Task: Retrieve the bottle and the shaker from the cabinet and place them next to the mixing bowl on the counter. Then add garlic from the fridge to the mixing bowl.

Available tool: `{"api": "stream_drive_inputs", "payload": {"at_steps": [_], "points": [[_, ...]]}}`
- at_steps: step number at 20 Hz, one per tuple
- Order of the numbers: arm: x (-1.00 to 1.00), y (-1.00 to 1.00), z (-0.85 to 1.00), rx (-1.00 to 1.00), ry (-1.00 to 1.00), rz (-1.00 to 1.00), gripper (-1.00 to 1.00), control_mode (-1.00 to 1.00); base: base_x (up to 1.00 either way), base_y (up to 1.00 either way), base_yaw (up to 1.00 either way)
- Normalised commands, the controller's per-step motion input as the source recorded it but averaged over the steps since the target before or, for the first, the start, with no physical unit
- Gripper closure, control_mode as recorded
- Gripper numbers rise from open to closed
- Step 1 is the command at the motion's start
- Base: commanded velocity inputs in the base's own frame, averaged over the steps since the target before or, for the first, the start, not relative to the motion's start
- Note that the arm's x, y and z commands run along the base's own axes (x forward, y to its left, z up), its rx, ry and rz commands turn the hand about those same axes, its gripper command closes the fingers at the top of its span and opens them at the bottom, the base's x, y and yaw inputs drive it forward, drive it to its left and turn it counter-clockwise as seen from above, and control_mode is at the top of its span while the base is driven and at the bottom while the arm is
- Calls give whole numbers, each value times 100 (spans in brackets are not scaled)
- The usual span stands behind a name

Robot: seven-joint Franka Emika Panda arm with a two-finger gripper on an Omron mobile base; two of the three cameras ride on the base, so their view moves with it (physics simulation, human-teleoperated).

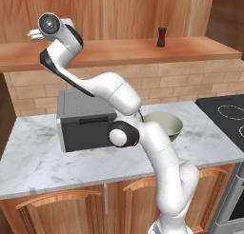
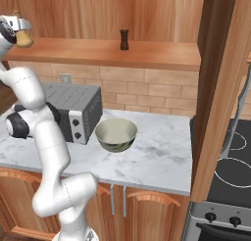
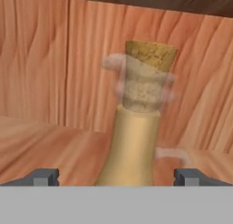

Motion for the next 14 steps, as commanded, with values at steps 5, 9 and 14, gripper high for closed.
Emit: {"api": "stream_drive_inputs", "payload": {"at_steps": [5,9,14], "points": [[50,0,0,0,0,0,-100,-100,0,0,0],[51,6,9,0,1,0,100,-100,0,0,0],[41,9,4,0,3,-1,100,-100,0,0,0]]}}
